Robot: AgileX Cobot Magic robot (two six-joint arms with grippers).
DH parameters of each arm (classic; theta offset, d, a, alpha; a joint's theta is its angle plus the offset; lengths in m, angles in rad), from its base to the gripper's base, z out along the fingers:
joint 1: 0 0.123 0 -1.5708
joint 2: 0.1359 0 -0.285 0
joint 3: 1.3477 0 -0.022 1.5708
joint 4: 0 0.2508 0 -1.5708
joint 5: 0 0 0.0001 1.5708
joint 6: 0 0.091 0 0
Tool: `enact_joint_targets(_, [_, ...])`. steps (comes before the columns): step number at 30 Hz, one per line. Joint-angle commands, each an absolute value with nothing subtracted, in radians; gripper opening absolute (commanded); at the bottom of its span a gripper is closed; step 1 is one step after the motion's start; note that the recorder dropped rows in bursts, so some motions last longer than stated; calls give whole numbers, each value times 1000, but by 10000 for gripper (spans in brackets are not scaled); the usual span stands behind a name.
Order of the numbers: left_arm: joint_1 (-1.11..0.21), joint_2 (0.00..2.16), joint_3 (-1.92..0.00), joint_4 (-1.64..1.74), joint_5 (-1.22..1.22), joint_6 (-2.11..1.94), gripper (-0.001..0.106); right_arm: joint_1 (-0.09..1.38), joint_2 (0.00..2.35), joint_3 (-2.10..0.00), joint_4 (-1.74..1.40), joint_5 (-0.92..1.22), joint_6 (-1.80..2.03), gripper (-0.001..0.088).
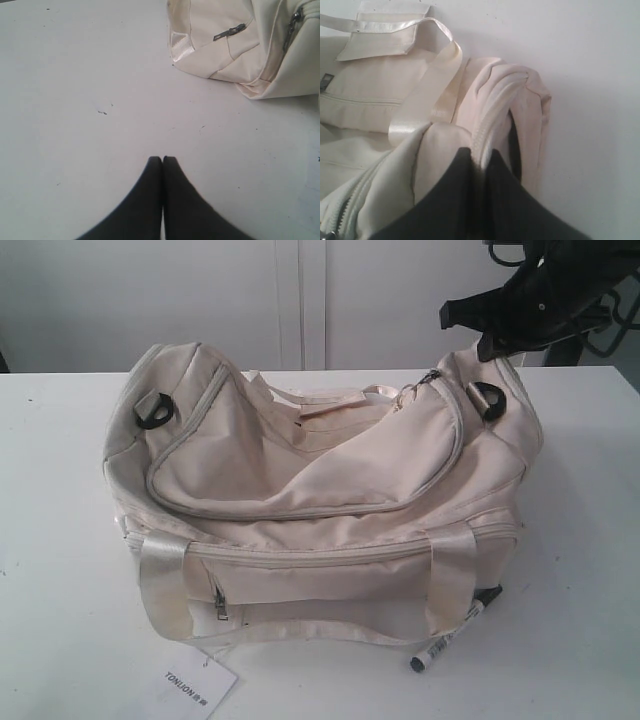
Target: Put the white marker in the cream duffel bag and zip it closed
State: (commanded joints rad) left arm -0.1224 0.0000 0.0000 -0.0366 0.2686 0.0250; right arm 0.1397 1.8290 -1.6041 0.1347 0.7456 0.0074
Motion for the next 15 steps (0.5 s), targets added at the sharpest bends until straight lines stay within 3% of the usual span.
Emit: enact_joint_targets(15, [-122, 0, 0, -37, 269, 25, 0, 140, 1794, -1604, 146, 735, 7, 0])
